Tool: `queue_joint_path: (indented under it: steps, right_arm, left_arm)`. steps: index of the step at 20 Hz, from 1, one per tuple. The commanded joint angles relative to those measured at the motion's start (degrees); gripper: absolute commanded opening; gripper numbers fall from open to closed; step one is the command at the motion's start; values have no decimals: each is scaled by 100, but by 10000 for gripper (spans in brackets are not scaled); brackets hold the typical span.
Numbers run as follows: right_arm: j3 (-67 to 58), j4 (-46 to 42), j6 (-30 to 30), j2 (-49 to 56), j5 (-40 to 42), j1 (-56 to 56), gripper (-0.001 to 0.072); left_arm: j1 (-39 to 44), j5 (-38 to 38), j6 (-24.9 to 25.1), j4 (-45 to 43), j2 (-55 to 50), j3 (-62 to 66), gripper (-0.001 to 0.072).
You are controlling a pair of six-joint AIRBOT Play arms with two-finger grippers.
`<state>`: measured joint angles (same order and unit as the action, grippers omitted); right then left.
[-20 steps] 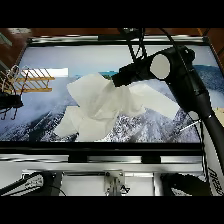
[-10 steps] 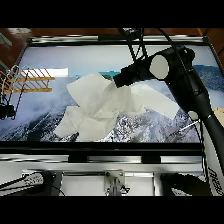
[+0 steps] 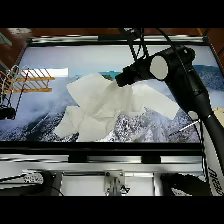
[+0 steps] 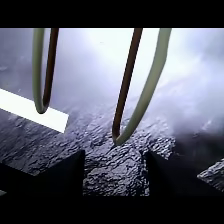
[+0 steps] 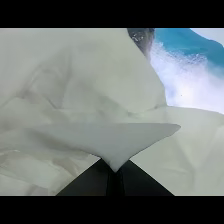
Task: Fold the shirts.
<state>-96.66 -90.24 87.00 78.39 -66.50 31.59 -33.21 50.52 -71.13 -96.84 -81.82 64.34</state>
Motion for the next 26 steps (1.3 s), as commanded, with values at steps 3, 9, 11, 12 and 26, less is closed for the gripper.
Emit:
queue_joint_path:
  steps: [3,9,11,12,26]
  right_arm:
    - [-4,-37,2,2,0,0,57]
    - [-4,-35,116,2,-2,0,57]
    - [-4,-35,166,2,-2,0,57]
    - [-4,-35,177,2,0,0,57]
    - [-4,-291,256,2,11,0,57]
  left_arm:
    - [2,-363,-4,-48,-485,131,448]
    - [2,-433,-2,-48,-872,223,331]
    - [2,-634,-7,-46,-876,223,314]
    - [9,-728,-7,-35,-876,223,311]
    - [398,-439,-4,155,-455,791,49]
